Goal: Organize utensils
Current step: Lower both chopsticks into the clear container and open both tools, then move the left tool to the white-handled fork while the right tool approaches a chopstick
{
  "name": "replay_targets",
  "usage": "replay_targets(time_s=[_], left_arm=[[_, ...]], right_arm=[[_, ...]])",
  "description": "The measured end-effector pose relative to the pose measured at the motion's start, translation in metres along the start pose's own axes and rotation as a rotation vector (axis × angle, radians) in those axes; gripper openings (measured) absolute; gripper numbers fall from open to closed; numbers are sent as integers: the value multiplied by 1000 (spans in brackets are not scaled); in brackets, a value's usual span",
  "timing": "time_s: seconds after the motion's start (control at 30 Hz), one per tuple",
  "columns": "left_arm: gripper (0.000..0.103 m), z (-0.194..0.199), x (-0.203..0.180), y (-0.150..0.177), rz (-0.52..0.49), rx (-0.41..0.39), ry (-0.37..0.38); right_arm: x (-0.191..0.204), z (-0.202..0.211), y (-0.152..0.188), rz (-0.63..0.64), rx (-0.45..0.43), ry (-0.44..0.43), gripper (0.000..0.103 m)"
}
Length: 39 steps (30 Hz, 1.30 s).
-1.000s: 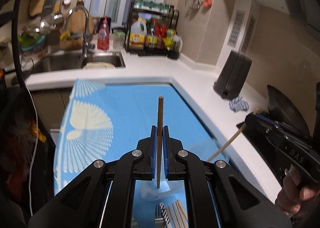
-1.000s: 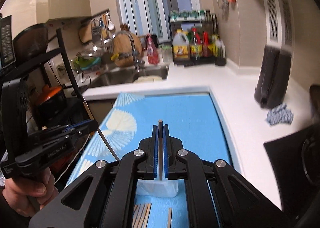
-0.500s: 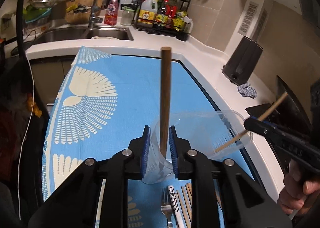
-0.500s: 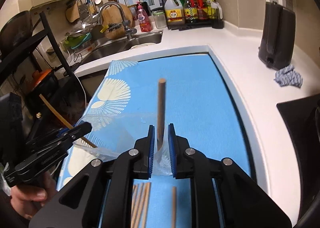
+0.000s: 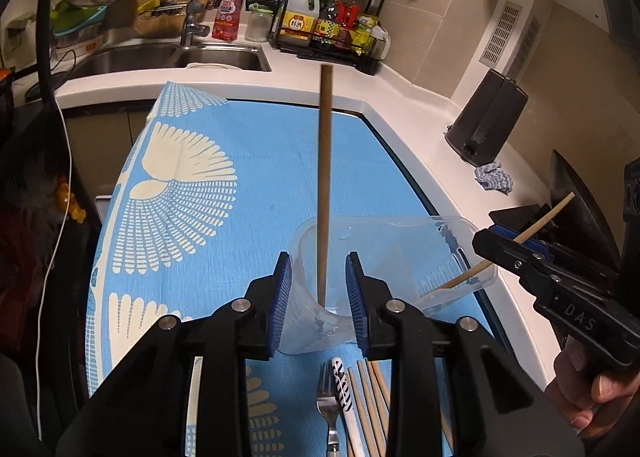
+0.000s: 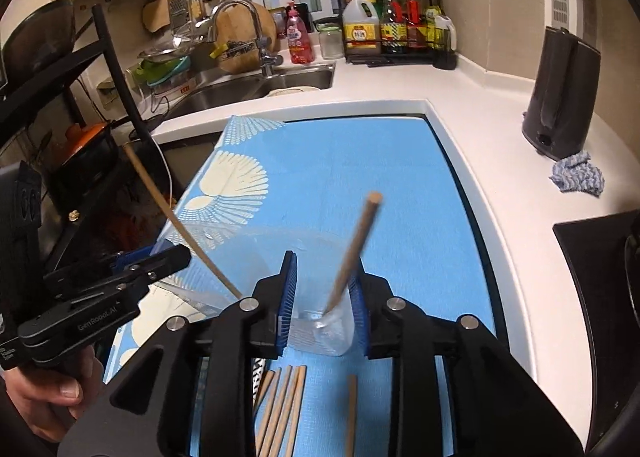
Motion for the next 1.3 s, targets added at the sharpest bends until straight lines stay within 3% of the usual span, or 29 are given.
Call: replay_targets(time_s=[0.13, 0.27, 0.5, 0.6, 0.8, 0.87, 1.1, 1.17, 1.23, 1.3], left_arm=[[28, 2, -2, 3, 2, 11, -8], [49, 12, 4, -1, 27, -21, -37], [51, 62, -6, -1, -58, -128, -97], [52, 90, -16, 15, -98, -186, -111], [52, 124, -33, 78, -151, -244, -114], [49, 128, -34, 100, -151, -253, -107], [18, 126, -28, 177, -142, -248, -101], [11, 121, -25, 200, -130, -228, -96], [10, 117, -26, 217, -143, -216, -101], [10, 113, -26, 230, -136, -199, -98]], right_arm=[[6, 2, -3, 9, -10, -17, 31], [2, 6, -4, -3, -8, 1, 37], [-29, 57, 7, -39, -86, 29, 42], [-40, 90, 23, -52, -150, 41, 43], [-49, 136, 76, -70, -234, 38, 44], [-49, 143, 97, -85, -246, 27, 44], [-48, 136, 189, -147, -228, 16, 42], [-44, 127, 213, -118, -202, 37, 25], [-40, 121, 235, -91, -179, 29, 14], [-40, 117, 251, -69, -166, 43, 13]])
Point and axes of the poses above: each gripper's, at about its wrist camera, not at the fingertips, and z roughly against the way its jaws point, x to its left, y to its underside, the point moved 10 cm from there along -z, roughly the way its jaws point, and after that the axes turned 9 degrees about y, right-handed, at the moved point
